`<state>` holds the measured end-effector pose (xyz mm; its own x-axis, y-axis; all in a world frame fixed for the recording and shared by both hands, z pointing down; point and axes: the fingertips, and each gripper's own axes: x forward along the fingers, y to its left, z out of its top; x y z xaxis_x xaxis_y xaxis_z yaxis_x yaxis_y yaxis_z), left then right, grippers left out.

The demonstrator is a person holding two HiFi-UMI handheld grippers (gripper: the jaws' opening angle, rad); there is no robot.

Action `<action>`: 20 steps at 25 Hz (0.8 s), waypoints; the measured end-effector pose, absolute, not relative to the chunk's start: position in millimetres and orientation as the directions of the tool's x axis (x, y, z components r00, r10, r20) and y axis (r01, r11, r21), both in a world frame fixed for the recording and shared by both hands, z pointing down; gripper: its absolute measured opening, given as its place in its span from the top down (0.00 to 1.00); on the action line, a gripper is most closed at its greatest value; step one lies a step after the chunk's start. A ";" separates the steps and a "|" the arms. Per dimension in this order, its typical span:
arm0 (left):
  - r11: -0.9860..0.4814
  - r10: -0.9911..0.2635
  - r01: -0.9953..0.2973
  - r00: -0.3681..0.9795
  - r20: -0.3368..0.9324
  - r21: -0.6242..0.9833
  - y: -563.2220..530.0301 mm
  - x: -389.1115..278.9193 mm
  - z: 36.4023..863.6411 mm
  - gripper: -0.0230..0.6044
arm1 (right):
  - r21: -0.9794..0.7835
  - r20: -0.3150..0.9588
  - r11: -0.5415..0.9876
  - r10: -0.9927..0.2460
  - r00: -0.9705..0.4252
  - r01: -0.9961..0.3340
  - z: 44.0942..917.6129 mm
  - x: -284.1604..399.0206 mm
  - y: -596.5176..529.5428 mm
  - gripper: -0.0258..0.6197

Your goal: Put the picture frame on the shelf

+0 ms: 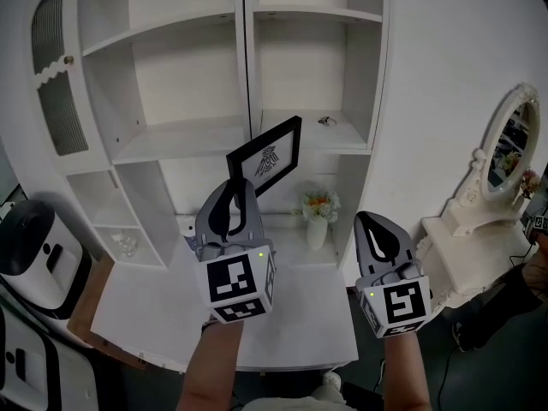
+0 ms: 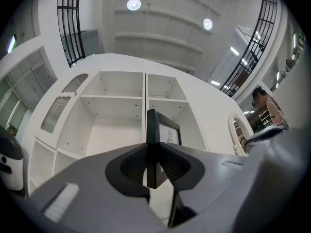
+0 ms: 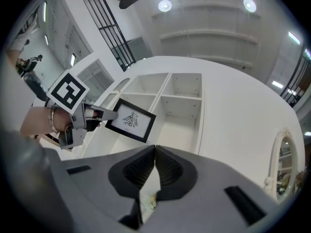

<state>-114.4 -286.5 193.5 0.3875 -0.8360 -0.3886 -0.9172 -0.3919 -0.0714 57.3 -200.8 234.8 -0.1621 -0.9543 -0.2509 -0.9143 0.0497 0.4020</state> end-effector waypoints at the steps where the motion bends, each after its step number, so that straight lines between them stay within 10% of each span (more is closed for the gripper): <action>1: -0.383 -0.841 -0.921 0.378 -0.387 -0.068 -290.9 -111.1 192.2 0.84 | 0.402 -0.253 0.057 -0.952 -0.170 -0.914 233.3 61.0 -206.1 0.95; 20: -0.099 -0.932 -0.993 0.070 -0.355 0.064 -358.5 -50.3 167.4 0.83 | 0.432 -0.313 0.210 -0.877 -0.364 -0.877 193.8 138.8 -290.7 0.95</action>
<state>-50.3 -358.5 167.4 0.0704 -0.9322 -0.3551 -0.9930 -0.0993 0.0639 138.8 -290.7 193.8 -0.3641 -0.8772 -0.3130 -0.8769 0.2097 0.4325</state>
